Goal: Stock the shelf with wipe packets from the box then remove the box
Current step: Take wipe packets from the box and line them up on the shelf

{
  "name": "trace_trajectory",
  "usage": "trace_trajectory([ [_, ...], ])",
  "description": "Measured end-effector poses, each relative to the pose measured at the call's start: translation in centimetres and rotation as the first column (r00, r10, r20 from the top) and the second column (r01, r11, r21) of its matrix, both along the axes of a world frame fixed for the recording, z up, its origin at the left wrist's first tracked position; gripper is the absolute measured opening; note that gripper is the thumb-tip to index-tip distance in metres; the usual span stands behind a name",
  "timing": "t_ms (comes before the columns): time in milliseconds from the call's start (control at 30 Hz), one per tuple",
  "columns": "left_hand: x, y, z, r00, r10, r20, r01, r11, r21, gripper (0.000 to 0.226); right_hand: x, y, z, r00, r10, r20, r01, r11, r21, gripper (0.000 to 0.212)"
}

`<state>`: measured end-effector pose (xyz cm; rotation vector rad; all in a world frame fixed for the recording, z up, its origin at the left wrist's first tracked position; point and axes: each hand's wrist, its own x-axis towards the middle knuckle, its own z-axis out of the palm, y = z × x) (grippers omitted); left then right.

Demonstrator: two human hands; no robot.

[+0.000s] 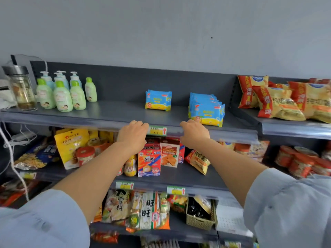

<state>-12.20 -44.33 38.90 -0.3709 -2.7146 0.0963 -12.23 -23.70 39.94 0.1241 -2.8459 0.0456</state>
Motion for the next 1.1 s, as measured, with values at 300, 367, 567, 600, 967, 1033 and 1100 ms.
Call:
trace_trajectory([
  [300, 7.1, 6.1, -4.6, 0.989, -0.101, 0.112, 0.104, 0.994, -0.025, 0.043, 8.9, 6.6, -5.1, 0.990, -0.086, 0.116, 0.085, 0.996, 0.013, 0.041],
  [367, 8.2, 8.0, -5.5, 0.983, -0.128, 0.135, 0.133, 0.991, -0.030, 0.044, 10.5, 8.6, -6.3, 0.982, -0.105, 0.155, 0.105, 0.994, 0.006, 0.043],
  [567, 11.5, 15.6, -10.0, 0.961, -0.187, 0.204, 0.191, 0.982, 0.002, 0.040, 15.5, 15.9, -10.2, 0.957, -0.151, 0.247, 0.153, 0.988, 0.009, 0.038],
  [600, 12.1, 17.0, -10.9, 0.954, -0.196, 0.225, 0.199, 0.980, 0.009, 0.039, 16.2, 17.1, -10.9, 0.952, -0.155, 0.264, 0.157, 0.987, 0.014, 0.036],
  [967, 18.2, 31.6, -20.7, 0.877, -0.258, 0.406, 0.265, 0.963, 0.041, 0.038, 23.1, 29.8, -19.7, 0.871, -0.188, 0.454, 0.192, 0.981, 0.038, 0.036],
  [1033, 18.8, 33.5, -22.3, 0.853, -0.283, 0.438, 0.287, 0.956, 0.057, 0.034, 23.7, 31.4, -21.3, 0.848, -0.203, 0.489, 0.213, 0.976, 0.035, 0.036],
  [1100, 18.9, 35.2, -24.0, 0.835, -0.305, 0.459, 0.312, 0.948, 0.062, 0.033, 24.0, 32.9, -23.0, 0.823, -0.212, 0.527, 0.232, 0.972, 0.028, 0.042],
])
